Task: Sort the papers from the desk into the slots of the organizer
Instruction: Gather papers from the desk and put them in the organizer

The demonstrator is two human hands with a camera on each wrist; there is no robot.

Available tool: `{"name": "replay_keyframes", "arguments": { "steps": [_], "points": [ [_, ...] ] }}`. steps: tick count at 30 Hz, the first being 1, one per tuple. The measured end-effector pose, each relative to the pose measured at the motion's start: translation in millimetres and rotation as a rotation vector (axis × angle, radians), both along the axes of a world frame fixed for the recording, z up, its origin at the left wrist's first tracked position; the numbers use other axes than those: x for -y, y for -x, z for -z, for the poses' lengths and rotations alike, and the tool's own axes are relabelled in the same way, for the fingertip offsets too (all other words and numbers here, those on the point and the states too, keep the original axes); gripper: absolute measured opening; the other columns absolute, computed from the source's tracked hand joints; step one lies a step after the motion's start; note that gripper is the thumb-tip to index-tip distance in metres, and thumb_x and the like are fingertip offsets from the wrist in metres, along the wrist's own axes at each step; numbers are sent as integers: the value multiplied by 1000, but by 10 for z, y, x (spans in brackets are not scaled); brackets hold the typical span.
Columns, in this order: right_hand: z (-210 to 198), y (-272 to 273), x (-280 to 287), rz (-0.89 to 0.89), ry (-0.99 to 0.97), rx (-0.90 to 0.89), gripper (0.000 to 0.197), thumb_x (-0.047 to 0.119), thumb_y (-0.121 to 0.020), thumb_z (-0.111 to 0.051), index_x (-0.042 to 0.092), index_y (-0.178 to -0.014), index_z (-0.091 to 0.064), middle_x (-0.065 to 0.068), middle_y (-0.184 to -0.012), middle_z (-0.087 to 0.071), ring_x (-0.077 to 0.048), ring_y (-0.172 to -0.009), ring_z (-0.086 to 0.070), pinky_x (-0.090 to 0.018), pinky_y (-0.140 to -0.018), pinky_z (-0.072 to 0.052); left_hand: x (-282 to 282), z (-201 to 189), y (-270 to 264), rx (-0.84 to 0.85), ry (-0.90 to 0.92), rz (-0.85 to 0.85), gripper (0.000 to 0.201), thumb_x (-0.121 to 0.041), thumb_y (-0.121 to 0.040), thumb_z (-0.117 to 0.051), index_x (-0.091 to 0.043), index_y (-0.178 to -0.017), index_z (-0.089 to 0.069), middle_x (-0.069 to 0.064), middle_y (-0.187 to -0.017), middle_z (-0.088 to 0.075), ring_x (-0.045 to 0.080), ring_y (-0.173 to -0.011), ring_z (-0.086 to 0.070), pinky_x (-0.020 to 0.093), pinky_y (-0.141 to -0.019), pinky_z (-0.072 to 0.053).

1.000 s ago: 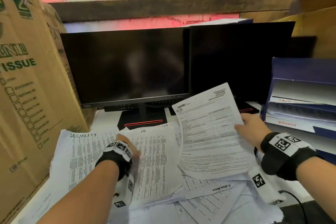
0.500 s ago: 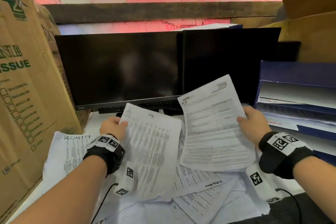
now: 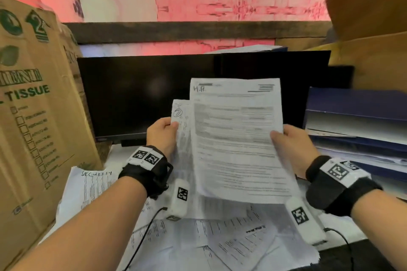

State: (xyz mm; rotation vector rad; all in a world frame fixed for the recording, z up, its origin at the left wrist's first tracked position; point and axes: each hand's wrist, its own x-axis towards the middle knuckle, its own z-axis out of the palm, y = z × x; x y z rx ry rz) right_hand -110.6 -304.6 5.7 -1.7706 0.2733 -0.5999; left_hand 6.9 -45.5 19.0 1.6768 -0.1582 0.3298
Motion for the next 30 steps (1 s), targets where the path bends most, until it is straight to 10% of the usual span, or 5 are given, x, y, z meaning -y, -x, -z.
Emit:
{"name": "replay_keyframes", "arguments": {
  "steps": [8,15,20,24,30],
  "points": [
    [280,-196,-51,-87,-124,-1,21,14,-98,-51,17,-114,-65,1,-112,-70,-20,-104,-66,-41,-95,-51,170,-39,275,-66,227,311,13,-17,-96,-53,-8,-98,-62,3,-67,-64,9,-43,-56,20,-41,-45],
    [111,22,-202,355,185,270,8,17,-98,-50,17,-98,-58,3,-94,-64,-19,-89,-61,-34,-81,-50,283,-111,360,-4,255,517,57,-63,-90,-38,-18,-115,-59,0,-109,-70,16,-101,-66,42,-90,-53],
    [212,5,-289,299,142,330,25,4,-91,-53,20,-108,-44,5,-97,-59,-14,-89,-60,-35,-81,-51,504,6,449,174,-4,333,44,-6,-94,-50,-20,-130,-30,-6,-114,-53,9,-103,-57,35,-89,-53],
    [507,83,-246,110,24,131,55,-7,-89,-49,17,-130,-21,1,-115,-50,-13,-101,-54,-29,-96,-44,557,372,438,50,-75,256,35,-7,-97,-47,-21,-119,-26,-7,-96,-52,4,-82,-55,16,-64,-46],
    [704,108,12,-31,139,-151,36,4,-96,-46,15,-130,-48,8,-121,-60,-13,-117,-56,-15,-86,-44,572,619,378,-80,-110,291,31,-14,-98,-48,-16,-129,-53,-1,-122,-61,16,-111,-57,32,-94,-46]
  ]
}}
